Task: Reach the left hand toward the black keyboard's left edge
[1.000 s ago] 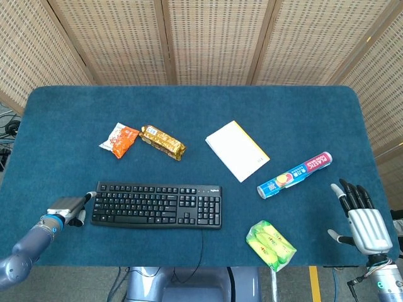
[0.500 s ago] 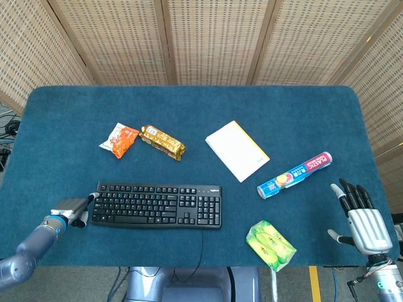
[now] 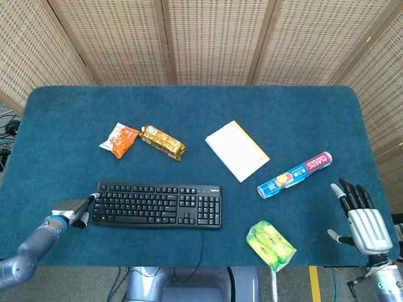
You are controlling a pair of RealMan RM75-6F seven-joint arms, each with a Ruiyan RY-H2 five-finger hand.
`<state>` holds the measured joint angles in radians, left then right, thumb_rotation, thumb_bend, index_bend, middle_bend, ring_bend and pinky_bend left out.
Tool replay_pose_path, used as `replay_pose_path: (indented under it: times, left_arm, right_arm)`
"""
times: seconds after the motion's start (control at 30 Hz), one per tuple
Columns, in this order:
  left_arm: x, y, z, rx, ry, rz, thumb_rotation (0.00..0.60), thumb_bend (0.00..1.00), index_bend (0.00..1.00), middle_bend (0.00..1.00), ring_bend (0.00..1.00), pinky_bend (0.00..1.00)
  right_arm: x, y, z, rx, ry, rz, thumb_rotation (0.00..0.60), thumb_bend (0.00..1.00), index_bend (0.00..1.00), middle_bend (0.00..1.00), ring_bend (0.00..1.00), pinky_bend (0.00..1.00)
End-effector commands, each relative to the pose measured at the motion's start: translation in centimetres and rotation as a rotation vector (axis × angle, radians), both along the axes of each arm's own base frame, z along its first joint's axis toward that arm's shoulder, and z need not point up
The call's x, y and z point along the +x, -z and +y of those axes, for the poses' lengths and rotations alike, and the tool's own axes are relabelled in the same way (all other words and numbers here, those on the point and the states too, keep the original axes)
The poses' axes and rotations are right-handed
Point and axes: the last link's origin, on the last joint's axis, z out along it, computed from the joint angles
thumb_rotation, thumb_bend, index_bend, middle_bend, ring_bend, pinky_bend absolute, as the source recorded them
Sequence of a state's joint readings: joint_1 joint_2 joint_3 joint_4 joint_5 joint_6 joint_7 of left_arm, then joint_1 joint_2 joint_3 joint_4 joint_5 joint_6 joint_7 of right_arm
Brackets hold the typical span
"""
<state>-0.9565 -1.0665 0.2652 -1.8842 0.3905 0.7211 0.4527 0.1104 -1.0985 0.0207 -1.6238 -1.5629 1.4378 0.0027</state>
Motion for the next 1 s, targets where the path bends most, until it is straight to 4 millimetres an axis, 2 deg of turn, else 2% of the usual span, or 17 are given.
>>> replay_pose_path:
  times: [0.03,0.17,0.27,0.33,0.43,0.5,0.6,0.67,0.87,1.0]
  left_arm:
    - [0.4,-0.3,0.1,0.012,0.009,-0.013,0.6,0.78,0.0,0.59,0.62,0.35]
    - [1.6,-1.4,0.3,0.058,0.042,-0.055,0.6,0.78,0.0,0.59,0.62,0.35]
    - [3.0,-2.9,0.3,0.132,0.088,-0.105,0.6,0.71,0.0,0.59,0.61,0.35]
    - [3.6,-3.8,0.0,0.185,0.119,-0.138,0.6,0.65,0.0,0.54,0.56,0.35]
    - [3.9,-5.0,-0.9,0.265,0.164,-0.184,0.6,0.43,0.0,0.29,0.37,0.31]
    - [3.6,-5.4,-1.8,0.314,0.2,-0.204,0.6,0.2,0.0,0.09,0.22,0.21]
    - [2.3,-5.6,-3.4,0.391,0.27,-0.212,0.6,0.05,0.0,0.0,0.03,0.04]
    - [1.3,-5.4,-4.2,0.429,0.304,-0.206,0.6,0.01,0.0,0.0,0.0,0.0]
    - [-2.2,-4.5,-6.6,0.585,0.448,-0.083,0.6,0.0,0.0,0.0,0.0,0.0]
    - [-3.6,-3.9,-7.8,0.637,0.49,-0.015,0.6,0.0,0.0,0.0,0.0,0.0]
  right_arm:
    - [0.0,0.0,0.0,0.0,0.0,0.0,0.6,0.04,0.0,0.0,0.0,0.0]
    - [0.0,0.1,0.0,0.002,0.001,0.002,0.6,0.04,0.0,0.0,0.0,0.0]
    - [0.0,0.1,0.0,0.005,0.002,0.004,0.6,0.04,0.0,0.0,0.0,0.0]
    - [-0.1,0.2,0.0,0.006,0.003,0.005,0.6,0.04,0.0,0.0,0.0,0.0]
    - [-0.1,0.2,0.0,0.005,0.004,0.006,0.6,0.04,0.0,0.0,0.0,0.0]
    - [-0.1,0.1,-0.1,0.004,0.006,0.006,0.6,0.04,0.0,0.0,0.0,0.0]
    - [-0.2,0.2,-0.1,0.005,0.009,0.008,0.6,0.04,0.0,0.0,0.0,0.0]
    - [-0.3,0.2,-0.1,0.006,0.01,0.01,0.6,0.04,0.0,0.0,0.0,0.0]
    - [-0.3,0.2,-0.3,0.0,0.014,0.015,0.6,0.04,0.0,0.0,0.0,0.0]
    - [-0.4,0.2,-0.4,-0.003,0.022,0.018,0.6,0.04,0.0,0.0,0.0,0.0]
